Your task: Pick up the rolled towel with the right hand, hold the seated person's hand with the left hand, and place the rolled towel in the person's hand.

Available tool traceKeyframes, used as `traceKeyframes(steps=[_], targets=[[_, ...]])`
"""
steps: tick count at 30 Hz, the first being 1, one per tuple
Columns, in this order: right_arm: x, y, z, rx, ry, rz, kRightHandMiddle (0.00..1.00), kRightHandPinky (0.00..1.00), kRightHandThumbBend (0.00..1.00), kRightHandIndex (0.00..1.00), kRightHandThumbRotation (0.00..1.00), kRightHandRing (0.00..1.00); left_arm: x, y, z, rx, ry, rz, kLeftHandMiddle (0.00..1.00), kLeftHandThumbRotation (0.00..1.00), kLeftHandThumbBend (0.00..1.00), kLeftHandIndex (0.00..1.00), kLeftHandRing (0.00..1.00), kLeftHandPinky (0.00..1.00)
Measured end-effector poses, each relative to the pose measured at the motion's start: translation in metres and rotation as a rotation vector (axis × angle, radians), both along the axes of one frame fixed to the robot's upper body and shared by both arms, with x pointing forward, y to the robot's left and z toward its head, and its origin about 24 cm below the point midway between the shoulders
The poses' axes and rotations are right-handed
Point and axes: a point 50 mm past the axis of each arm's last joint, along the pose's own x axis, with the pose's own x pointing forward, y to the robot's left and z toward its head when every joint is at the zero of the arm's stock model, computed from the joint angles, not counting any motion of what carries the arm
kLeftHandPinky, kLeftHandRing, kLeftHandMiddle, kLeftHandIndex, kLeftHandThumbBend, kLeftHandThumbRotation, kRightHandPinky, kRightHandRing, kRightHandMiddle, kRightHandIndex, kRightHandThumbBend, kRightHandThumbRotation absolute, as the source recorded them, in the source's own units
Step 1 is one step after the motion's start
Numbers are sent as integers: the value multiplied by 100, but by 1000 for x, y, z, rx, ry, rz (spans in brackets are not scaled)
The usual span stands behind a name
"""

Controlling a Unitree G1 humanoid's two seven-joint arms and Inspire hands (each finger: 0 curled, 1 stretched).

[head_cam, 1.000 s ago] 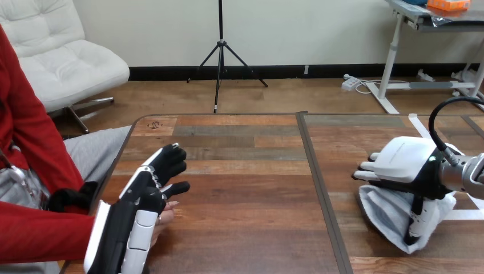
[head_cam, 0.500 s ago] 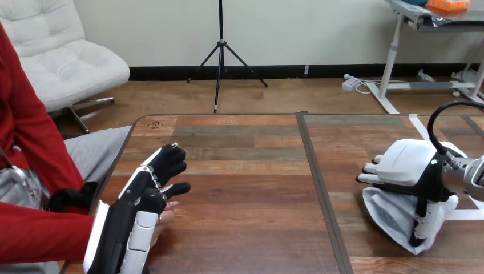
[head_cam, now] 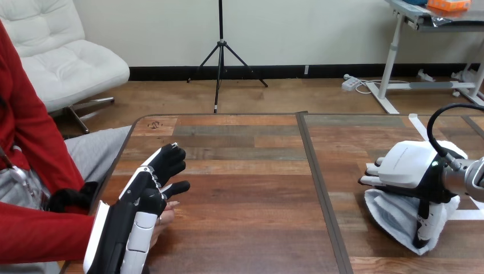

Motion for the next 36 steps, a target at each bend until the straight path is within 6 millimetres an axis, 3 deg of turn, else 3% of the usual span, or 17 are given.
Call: traceKeyframes(steps=[5,6,8,14,20,36], targets=[[0,-1,0,-17,-17,18,66,57,98,67,21,63,0,1,0,5,-2,8,85,99,77,84,85,76],[0,-2,0,-18,-20,19,52,45,97,54,13,50,0,1,0,7,-3,10,85,100,76,84,85,76],[0,-2,0,-18,-32,19,44,37,97,45,8,41,0,1,0,11,-3,14,85,100,76,84,85,76],[2,-4,1,-26,-72,9,22,14,70,27,2,18,0,2,0,16,-5,20,85,100,76,84,85,76],[3,-6,2,-32,-94,6,19,10,56,21,0,14,0,3,0,20,-5,26,85,100,77,84,85,76],[3,-7,1,-40,-102,6,22,12,60,26,0,16,-1,6,1,25,-4,40,84,100,77,83,85,75]])
